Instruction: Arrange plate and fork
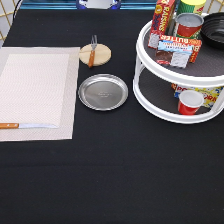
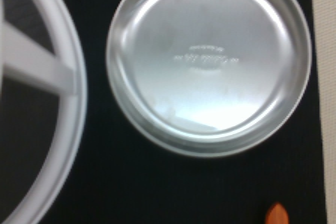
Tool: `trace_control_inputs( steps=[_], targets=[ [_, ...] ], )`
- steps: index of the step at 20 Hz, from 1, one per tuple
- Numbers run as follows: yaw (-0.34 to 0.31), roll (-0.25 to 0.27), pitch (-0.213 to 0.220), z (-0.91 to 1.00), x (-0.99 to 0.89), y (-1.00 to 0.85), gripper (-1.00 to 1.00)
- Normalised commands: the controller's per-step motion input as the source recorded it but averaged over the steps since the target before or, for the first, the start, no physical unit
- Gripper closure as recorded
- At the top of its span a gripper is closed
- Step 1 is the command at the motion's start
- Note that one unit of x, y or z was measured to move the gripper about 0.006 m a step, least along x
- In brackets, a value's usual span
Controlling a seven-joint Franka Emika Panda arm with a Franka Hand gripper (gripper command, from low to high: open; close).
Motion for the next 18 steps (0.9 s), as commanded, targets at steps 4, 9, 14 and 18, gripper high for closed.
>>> trace_control_inputs(
  steps=[4, 9, 14, 18],
  targets=[
    [-0.012, -0.047, 0.0, -0.02, 0.71, -0.34, -1.0],
    [0.0, -0.065, 0.0, -0.08, 0.78, -0.15, -1.0],
    [0.0, -0.033, 0.031, -0.08, 0.91, -0.03, -1.0],
    [0.0, -0.029, 0.042, -0.21, 0.84, 0.04, -1.0]
  ],
)
